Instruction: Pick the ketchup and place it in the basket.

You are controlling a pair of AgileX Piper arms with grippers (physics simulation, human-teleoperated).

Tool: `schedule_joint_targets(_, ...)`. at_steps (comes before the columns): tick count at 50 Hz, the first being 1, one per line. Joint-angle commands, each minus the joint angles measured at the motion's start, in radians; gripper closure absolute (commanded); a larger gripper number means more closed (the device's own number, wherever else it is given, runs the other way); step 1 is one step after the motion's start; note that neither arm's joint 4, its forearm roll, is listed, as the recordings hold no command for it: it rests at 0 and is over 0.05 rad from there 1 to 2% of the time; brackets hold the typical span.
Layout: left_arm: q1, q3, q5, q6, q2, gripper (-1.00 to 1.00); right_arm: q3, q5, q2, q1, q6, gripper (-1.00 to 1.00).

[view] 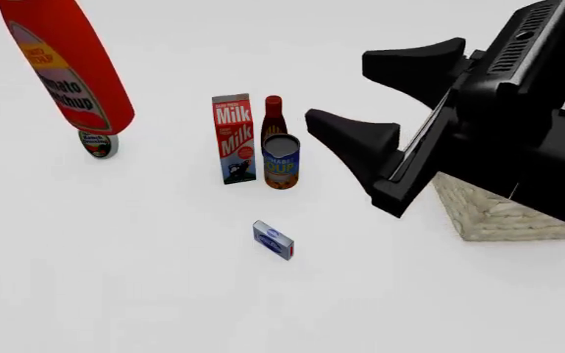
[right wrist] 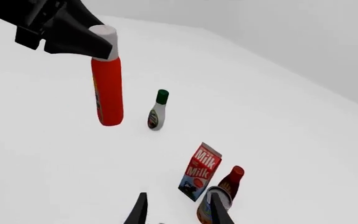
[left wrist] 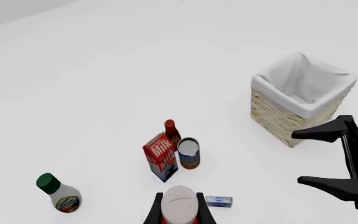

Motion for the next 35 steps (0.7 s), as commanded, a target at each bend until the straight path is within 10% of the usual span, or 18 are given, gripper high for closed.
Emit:
schedule_joint_targets(1,-0.03,-0.021,0.016,0.019,-0.005,1.0,-0.085,0.046,0.045,0.086,0.054,-1.0)
schedule_joint_targets(9,-0.034,-0.008,0.005,0.023,-0.005,1.0,-0.157,0.101,0.036,0.15,0.192,-1.0)
schedule_joint_targets(35,-0.049,-0.006,0.005,0.035,0.0,1.0,-0.286,0.196,0.197,0.182,0.197,-1.0)
